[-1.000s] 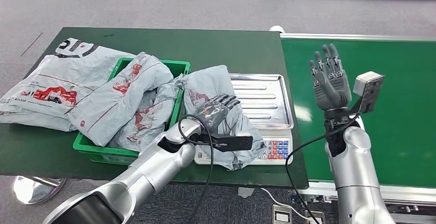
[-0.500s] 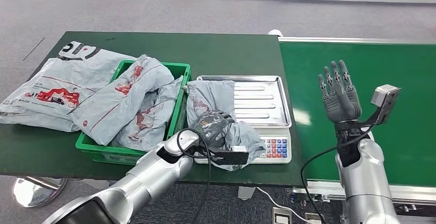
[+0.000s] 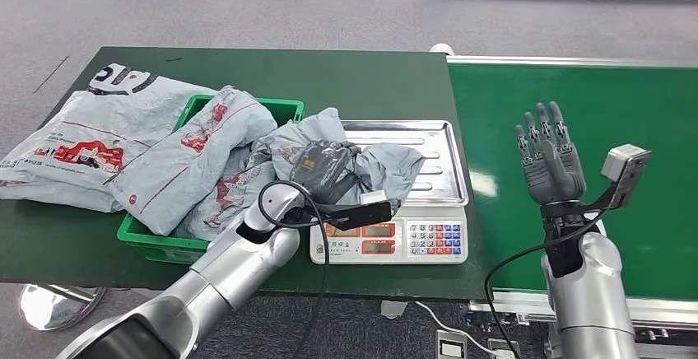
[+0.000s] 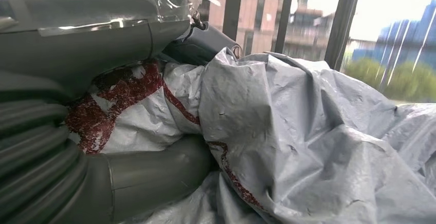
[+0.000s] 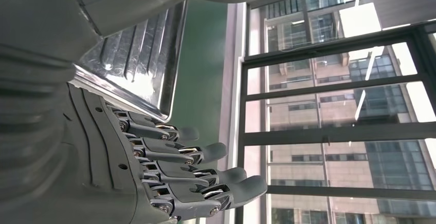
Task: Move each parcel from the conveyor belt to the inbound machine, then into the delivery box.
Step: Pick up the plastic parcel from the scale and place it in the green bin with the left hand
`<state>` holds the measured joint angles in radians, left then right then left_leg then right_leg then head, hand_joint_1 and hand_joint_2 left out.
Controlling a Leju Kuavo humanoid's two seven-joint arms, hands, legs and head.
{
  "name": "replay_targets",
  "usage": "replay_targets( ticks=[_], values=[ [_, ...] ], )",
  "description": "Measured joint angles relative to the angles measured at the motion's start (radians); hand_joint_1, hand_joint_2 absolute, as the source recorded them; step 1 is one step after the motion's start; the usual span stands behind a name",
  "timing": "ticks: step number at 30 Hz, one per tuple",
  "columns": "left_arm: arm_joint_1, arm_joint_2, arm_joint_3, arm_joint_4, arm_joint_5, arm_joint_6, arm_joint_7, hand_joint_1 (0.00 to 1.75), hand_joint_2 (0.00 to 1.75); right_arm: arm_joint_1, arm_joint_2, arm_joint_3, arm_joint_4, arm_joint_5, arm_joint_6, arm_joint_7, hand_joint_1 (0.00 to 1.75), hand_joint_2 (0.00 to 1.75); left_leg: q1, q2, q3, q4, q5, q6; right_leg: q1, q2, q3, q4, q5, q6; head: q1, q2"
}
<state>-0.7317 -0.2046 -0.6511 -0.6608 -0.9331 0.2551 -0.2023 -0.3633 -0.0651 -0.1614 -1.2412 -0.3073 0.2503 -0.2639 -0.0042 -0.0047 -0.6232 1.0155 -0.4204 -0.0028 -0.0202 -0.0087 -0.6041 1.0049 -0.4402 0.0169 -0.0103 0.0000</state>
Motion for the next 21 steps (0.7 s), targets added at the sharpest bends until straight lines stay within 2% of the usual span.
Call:
replay_targets(
  ticks=[5,8,10,13,15,21],
  values=[
    [-0.006,0.006,0.043,-0.144,-0.004,0.076,-0.002,1.75,1.75,-0.010,0.015,0.000,-0.002,0.028,-0.023,0.008,0.00,1.75,0.000,0.000,-0.002,0.000,0.000,0.000,0.000,0.000,-0.002,0.000,0.000,0.000,0.000,0.000],
    [-0.020,0.011,0.053,-0.210,-0.090,0.139,0.052,1.75,1.75,-0.025,0.024,-0.001,-0.012,0.040,-0.043,0.026,0.00,1.75,0.000,0.000,-0.002,0.000,0.000,0.000,0.000,-0.001,-0.002,0.000,0.000,0.000,0.000,0.000],
    [-0.031,0.015,0.055,-0.232,-0.200,0.186,0.132,1.75,1.75,-0.031,0.026,-0.004,-0.018,0.042,-0.049,0.036,0.00,1.75,0.000,-0.001,-0.002,0.000,0.000,0.000,0.000,-0.001,-0.002,0.000,0.000,0.000,0.000,0.000],
    [-0.049,0.024,0.068,-0.220,-0.408,0.217,0.313,1.75,1.75,-0.036,0.027,-0.006,-0.020,0.048,-0.047,0.039,0.00,1.75,0.000,0.000,-0.003,0.000,0.000,0.000,0.000,-0.001,-0.002,0.000,0.000,0.000,0.000,0.000],
    [-0.057,0.029,0.099,-0.182,-0.498,0.249,0.382,1.75,1.75,-0.042,0.028,-0.006,-0.015,0.055,-0.042,0.035,0.00,1.75,0.000,0.000,-0.002,0.000,0.000,0.000,0.000,0.000,-0.002,0.000,0.000,0.000,0.000,0.000],
    [-0.065,0.036,0.173,-0.105,-0.548,0.291,0.396,1.75,1.75,-0.058,0.030,-0.006,0.002,0.059,-0.041,0.029,0.00,1.75,0.000,-0.001,-0.003,0.000,0.001,0.000,0.000,-0.002,-0.002,0.000,0.000,0.000,0.000,0.000]
  ],
)
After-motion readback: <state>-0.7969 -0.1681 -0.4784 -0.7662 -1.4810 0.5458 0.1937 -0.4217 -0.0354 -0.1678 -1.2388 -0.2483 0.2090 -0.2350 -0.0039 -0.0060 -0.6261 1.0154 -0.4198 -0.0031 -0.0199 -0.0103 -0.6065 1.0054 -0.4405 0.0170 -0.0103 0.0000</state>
